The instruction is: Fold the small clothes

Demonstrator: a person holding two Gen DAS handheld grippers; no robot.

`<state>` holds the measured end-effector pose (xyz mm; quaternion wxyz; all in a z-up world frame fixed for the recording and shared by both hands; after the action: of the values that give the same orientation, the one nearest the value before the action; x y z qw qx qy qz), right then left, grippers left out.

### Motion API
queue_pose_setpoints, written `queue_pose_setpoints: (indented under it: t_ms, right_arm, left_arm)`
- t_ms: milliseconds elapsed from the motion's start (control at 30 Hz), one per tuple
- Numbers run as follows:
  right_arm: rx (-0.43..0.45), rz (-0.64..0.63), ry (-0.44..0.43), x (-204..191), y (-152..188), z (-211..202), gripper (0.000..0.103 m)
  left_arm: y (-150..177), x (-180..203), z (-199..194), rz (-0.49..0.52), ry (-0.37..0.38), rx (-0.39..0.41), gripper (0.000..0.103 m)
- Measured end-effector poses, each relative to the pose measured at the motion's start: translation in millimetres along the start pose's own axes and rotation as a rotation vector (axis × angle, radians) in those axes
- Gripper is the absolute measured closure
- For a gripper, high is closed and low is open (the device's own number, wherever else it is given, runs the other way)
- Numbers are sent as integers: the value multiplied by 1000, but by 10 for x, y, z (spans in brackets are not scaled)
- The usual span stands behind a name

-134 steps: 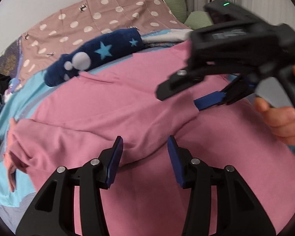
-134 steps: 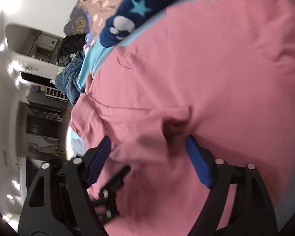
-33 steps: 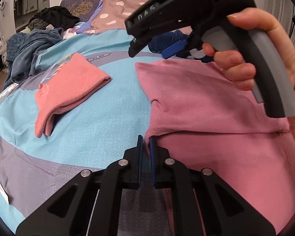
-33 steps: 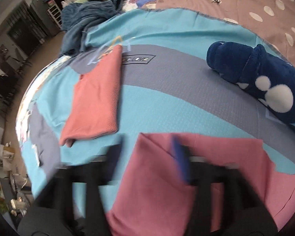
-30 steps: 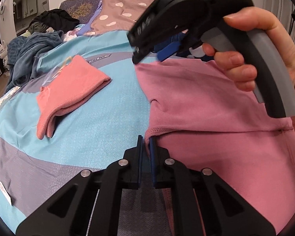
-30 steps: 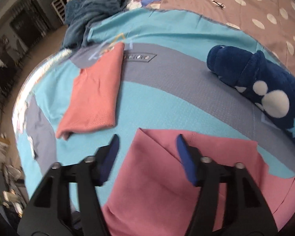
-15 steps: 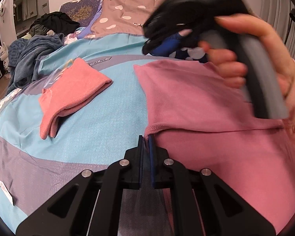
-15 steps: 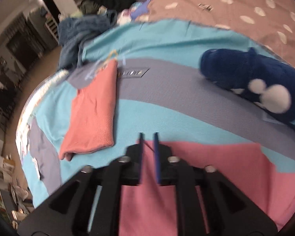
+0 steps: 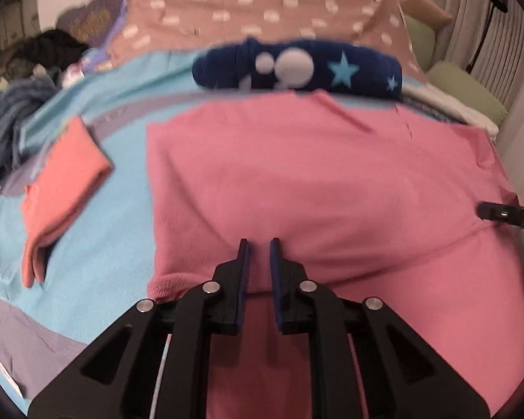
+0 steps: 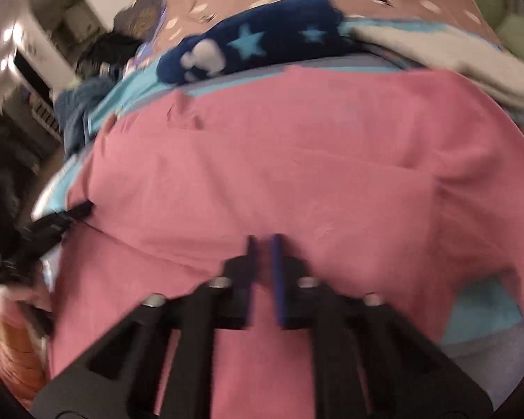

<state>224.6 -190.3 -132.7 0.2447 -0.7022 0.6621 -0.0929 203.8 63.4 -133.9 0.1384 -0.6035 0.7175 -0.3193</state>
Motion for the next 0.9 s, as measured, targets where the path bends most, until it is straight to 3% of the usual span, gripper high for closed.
queue_pose_setpoints:
  t_ms: [33,67,100,200,333,500,667,767,900]
  right_arm:
    - [-1,69,-21,148,-7,-90,78]
    - [22,119,-29,274,-28,-186,51]
    - [80,153,-10,429,-57,-317,46]
    - [141,175,84,721,-52,-497,48]
    - [178,356,26,1193,194,-658,48]
    - [199,650,38,2009,757,-910,48]
    - [217,987,17,2888,1412,-1113,49]
    - [247,1189,-136,3282,1701,-1109,51]
    - [299,1298,-42,3584,1814,-1143,50]
  left_arm:
    - [-6,30,-26,12,-15,1,88]
    - [-6,39,-42,8,-20,2,87]
    - [1,28,-56,-1,-23,-1,87]
    - [19,77,-139,-8,-26,0,82]
    - [15,315,-258,26,17,20,74]
    - [-59,756,-161,96,59,6,59]
    - [-109,1334,75,170,128,-28,58]
    - [-129,1593,233,184,162,-51,58]
    - [-138,1832,431,203,179,-81,58]
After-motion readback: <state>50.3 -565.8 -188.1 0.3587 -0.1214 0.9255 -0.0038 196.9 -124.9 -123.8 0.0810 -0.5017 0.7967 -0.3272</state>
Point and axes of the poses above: each gripper's, at about its wrist camera, not at the fingertips, and z roughly the way its jaws point, x to its right, y to its underside, the point moved 5 cm from there along z, roughly the way its jaws point, and after that the axes turned 11 degrees about y, right-handed, at the moved point
